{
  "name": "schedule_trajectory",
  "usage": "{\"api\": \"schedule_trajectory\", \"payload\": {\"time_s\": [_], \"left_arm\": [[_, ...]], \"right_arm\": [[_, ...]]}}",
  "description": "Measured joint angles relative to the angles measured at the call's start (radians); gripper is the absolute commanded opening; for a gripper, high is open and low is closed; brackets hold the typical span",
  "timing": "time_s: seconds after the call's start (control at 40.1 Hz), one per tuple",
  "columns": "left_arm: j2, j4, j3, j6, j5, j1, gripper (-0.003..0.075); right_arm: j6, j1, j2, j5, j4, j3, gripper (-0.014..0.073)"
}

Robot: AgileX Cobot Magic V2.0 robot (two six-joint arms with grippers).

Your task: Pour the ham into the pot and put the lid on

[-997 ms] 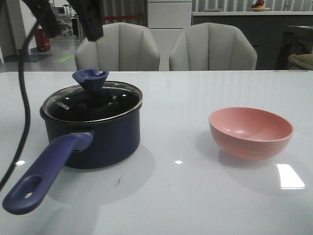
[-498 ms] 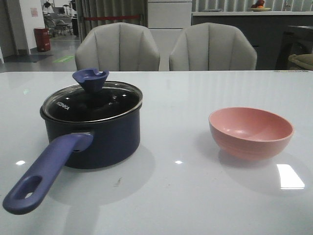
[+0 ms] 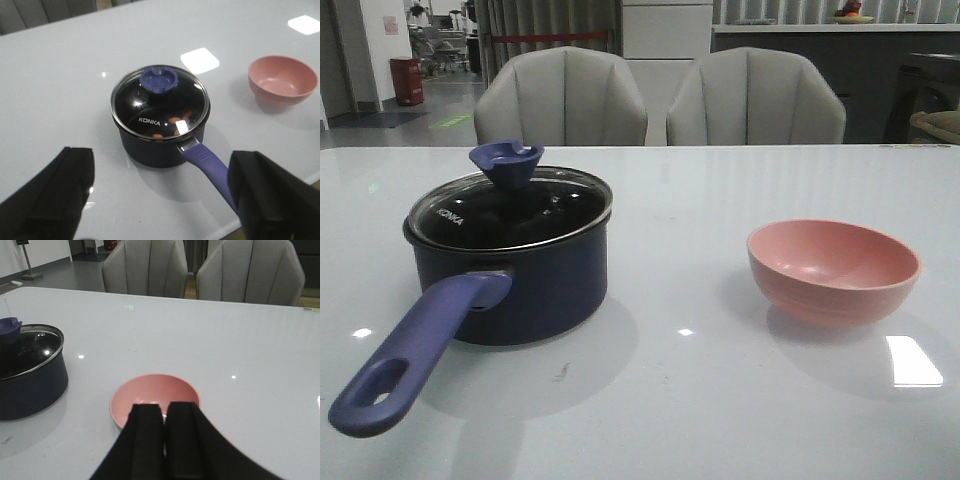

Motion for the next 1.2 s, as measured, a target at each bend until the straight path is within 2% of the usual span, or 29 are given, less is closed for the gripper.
{"api": "schedule_trajectory", "payload": {"time_s": [0.125, 0.199, 0.249, 0.374, 0.399, 0.449, 1.072, 1.196], "left_arm": [[-0.144, 0.0, 0.121, 0.0, -0.077, 0.0, 0.0555], [-0.202, 0.0, 0.177, 0.0, -0.104, 0.0, 0.0489], [-0.232, 0.0, 0.214, 0.0, -0.113, 0.0, 0.0402], [-0.271, 0.0, 0.266, 0.002, -0.14, 0.0, 0.0127], [-0.273, 0.0, 0.273, 0.002, -0.145, 0.0, 0.0099], [-0.275, 0.0, 0.28, 0.002, -0.149, 0.0, 0.0127], [-0.275, 0.0, 0.282, 0.002, -0.153, 0.0, 0.0113], [-0.275, 0.0, 0.312, 0.002, -0.187, 0.007, 0.0113]], "right_arm": [[0.0, 0.0, 0.0, 0.0, 0.0, 0.0, 0.0161], [0.0, 0.0, 0.0, 0.0, 0.0, 0.0, 0.0161], [0.0, 0.0, 0.0, 0.0, 0.0, 0.0, 0.0161], [0.0, 0.0, 0.0, 0.0, 0.0, 0.0, 0.0161], [0.0, 0.0, 0.0, 0.0, 0.0, 0.0, 0.0161], [0.0, 0.0, 0.0, 0.0, 0.0, 0.0, 0.0161], [0.0, 0.0, 0.0, 0.0, 0.0, 0.0, 0.0161], [0.0, 0.0, 0.0, 0.0, 0.0, 0.0, 0.0161]]}}
